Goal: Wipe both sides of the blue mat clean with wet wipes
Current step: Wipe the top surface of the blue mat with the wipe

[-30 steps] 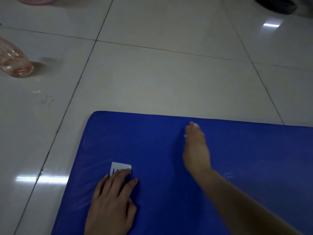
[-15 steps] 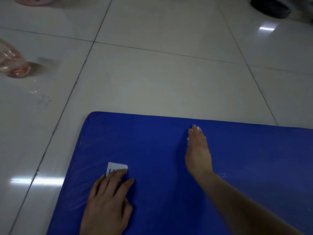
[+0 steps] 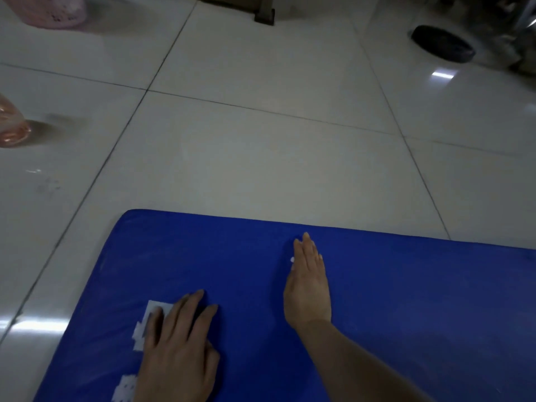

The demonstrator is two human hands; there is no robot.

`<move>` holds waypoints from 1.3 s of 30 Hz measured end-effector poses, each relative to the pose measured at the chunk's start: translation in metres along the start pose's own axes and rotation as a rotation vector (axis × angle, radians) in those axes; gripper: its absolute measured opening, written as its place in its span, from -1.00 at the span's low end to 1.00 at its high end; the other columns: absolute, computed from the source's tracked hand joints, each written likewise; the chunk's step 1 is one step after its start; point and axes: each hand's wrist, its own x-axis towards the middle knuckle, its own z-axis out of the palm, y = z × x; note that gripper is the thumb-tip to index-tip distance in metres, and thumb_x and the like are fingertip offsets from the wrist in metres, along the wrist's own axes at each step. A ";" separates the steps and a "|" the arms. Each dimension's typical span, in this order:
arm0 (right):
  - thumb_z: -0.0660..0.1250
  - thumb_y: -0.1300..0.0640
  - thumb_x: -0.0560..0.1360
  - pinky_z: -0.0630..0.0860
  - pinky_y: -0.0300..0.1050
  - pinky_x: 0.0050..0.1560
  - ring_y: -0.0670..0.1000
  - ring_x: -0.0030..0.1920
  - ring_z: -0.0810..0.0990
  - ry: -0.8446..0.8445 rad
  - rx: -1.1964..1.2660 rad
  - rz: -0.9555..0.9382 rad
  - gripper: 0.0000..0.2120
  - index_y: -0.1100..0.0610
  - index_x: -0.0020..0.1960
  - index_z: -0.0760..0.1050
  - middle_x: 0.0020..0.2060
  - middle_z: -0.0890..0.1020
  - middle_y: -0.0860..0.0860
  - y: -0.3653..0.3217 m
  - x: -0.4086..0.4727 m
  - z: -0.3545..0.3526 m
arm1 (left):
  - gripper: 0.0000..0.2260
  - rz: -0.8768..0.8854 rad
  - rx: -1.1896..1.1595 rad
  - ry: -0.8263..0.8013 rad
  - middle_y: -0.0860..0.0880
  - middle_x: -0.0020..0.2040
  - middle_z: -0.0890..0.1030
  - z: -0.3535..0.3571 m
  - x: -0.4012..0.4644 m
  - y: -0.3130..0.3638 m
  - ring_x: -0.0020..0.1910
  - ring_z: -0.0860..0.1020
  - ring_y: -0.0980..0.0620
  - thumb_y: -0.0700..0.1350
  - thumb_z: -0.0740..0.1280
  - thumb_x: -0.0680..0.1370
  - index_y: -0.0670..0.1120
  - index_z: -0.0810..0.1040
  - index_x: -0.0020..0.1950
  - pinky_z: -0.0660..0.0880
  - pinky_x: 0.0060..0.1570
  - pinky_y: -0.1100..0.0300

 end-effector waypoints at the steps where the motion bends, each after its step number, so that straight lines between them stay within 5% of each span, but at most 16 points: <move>1: -0.08 0.16 0.61 0.12 -0.05 0.48 0.07 0.44 0.27 0.001 0.011 -0.003 -0.55 0.30 0.44 0.22 0.47 0.25 0.15 0.002 0.000 0.005 | -0.53 -0.010 -0.004 0.005 -0.11 0.28 0.52 0.001 0.001 0.000 0.25 0.42 -0.06 -0.05 0.10 0.33 -0.08 0.58 0.16 0.14 0.34 -0.11; 4: -0.07 0.14 0.63 0.32 0.05 0.32 0.14 0.36 0.42 0.050 0.007 0.057 -0.55 0.33 0.36 0.38 0.37 0.41 0.19 0.002 0.004 0.000 | -0.51 -0.044 -0.017 0.003 -0.14 0.31 0.52 -0.002 0.003 0.003 0.29 0.41 -0.07 -0.05 0.11 0.33 -0.10 0.60 0.17 0.08 0.40 -0.03; 6: 0.02 0.24 0.62 0.23 0.03 0.37 0.18 0.38 0.40 0.029 0.014 0.084 -0.62 0.31 0.36 0.40 0.38 0.39 0.19 -0.006 0.010 0.002 | -0.51 -0.048 -0.003 -0.018 -0.13 0.33 0.51 -0.003 0.003 0.004 0.32 0.39 -0.07 -0.05 0.11 0.34 -0.10 0.61 0.18 0.07 0.41 -0.02; 8: 0.22 0.36 0.54 0.13 -0.01 0.44 0.16 0.45 0.28 -0.035 0.080 -0.020 -0.55 0.27 0.42 0.32 0.45 0.31 0.16 -0.028 0.013 0.005 | -0.51 -0.047 0.006 -0.060 -0.12 0.34 0.50 -0.004 0.003 0.004 0.34 0.38 -0.06 -0.05 0.10 0.36 -0.09 0.61 0.19 0.05 0.41 -0.01; 12: 0.53 0.41 0.14 0.29 0.12 0.29 0.18 0.31 0.48 -0.100 0.060 -0.369 -0.27 0.27 0.30 0.47 0.31 0.49 0.18 -0.046 0.017 0.011 | -0.51 -0.060 0.005 -0.071 -0.13 0.33 0.51 -0.005 0.002 0.004 0.32 0.38 -0.07 -0.04 0.10 0.36 -0.10 0.62 0.18 0.04 0.42 0.03; 15: 0.43 0.39 0.32 0.20 0.01 0.41 0.16 0.43 0.32 -0.060 -0.069 -0.307 -0.28 0.28 0.44 0.29 0.44 0.32 0.20 -0.011 0.040 -0.011 | -0.51 -0.064 -0.008 -0.070 -0.11 0.33 0.51 -0.006 0.004 0.004 0.32 0.39 -0.06 -0.03 0.11 0.36 -0.09 0.62 0.18 0.04 0.42 0.03; 18: 0.01 0.27 0.63 -0.18 -0.12 0.50 0.03 0.54 -0.09 -0.131 -0.117 -0.071 -0.45 0.17 0.55 -0.13 0.55 -0.05 0.06 0.030 0.053 -0.025 | -0.52 -0.062 0.009 -0.076 -0.11 0.33 0.51 -0.006 0.004 0.004 0.32 0.39 -0.06 -0.02 0.11 0.37 -0.09 0.62 0.19 0.04 0.41 0.02; 22: 0.15 0.33 0.56 -0.12 -0.07 0.50 0.09 0.54 0.02 -0.075 -0.050 -0.160 -0.40 0.22 0.54 0.01 0.54 0.03 0.11 0.000 0.039 -0.010 | -0.52 -0.061 0.013 -0.096 -0.11 0.34 0.50 -0.006 0.002 0.003 0.33 0.38 -0.06 -0.02 0.11 0.38 -0.08 0.61 0.21 0.03 0.42 0.02; 26: 0.43 0.47 0.24 0.25 0.06 0.38 0.18 0.39 0.38 -0.053 0.006 -0.274 -0.28 0.30 0.38 0.38 0.40 0.39 0.19 -0.010 0.031 -0.007 | -0.52 -0.060 0.005 -0.100 -0.12 0.33 0.51 -0.008 0.003 0.004 0.32 0.38 -0.06 -0.02 0.11 0.38 -0.09 0.61 0.19 0.03 0.42 0.03; 30: 0.06 0.35 0.58 -0.09 -0.11 0.52 0.01 0.54 -0.03 -0.086 -0.063 0.014 -0.44 0.18 0.55 0.00 0.55 0.02 0.06 0.054 0.045 -0.032 | -0.52 -0.059 0.019 -0.121 -0.11 0.34 0.50 -0.008 0.003 0.003 0.34 0.37 -0.07 0.00 0.11 0.38 -0.08 0.60 0.21 -0.01 0.43 0.03; 33: 0.07 0.36 0.58 0.04 -0.07 0.50 0.09 0.50 0.13 -0.047 -0.099 0.103 -0.53 0.26 0.49 0.17 0.50 0.18 0.13 0.053 0.043 -0.028 | -0.52 -0.058 0.026 -0.137 -0.11 0.35 0.48 -0.007 0.002 0.002 0.34 0.37 -0.07 0.00 0.12 0.38 -0.07 0.59 0.22 -0.01 0.43 0.03; 35: 0.15 0.33 0.56 0.10 -0.05 0.49 0.13 0.49 0.15 -0.065 -0.046 -0.007 -0.50 0.29 0.48 0.18 0.49 0.20 0.18 0.020 0.038 -0.022 | -0.52 -0.058 0.021 -0.137 -0.11 0.35 0.48 -0.007 0.002 0.001 0.34 0.37 -0.07 0.00 0.11 0.39 -0.08 0.59 0.22 0.00 0.43 0.02; 37: 0.24 0.36 0.50 -0.03 -0.05 0.50 0.09 0.52 0.04 -0.040 0.005 -0.244 -0.40 0.30 0.50 0.14 0.52 0.13 0.17 -0.009 0.032 -0.013 | -0.52 -0.064 0.016 -0.138 -0.11 0.36 0.48 -0.007 0.002 0.002 0.34 0.38 -0.07 -0.01 0.10 0.39 -0.08 0.60 0.22 0.02 0.43 0.02; 39: 0.17 0.43 0.50 -0.20 -0.10 0.47 0.03 0.51 -0.10 -0.131 0.028 -0.289 -0.36 0.23 0.53 0.07 0.53 0.04 0.09 -0.009 0.031 -0.012 | -0.51 -0.062 0.023 -0.156 -0.10 0.36 0.47 -0.008 0.002 0.001 0.35 0.37 -0.06 -0.01 0.10 0.39 -0.07 0.59 0.23 0.03 0.42 0.01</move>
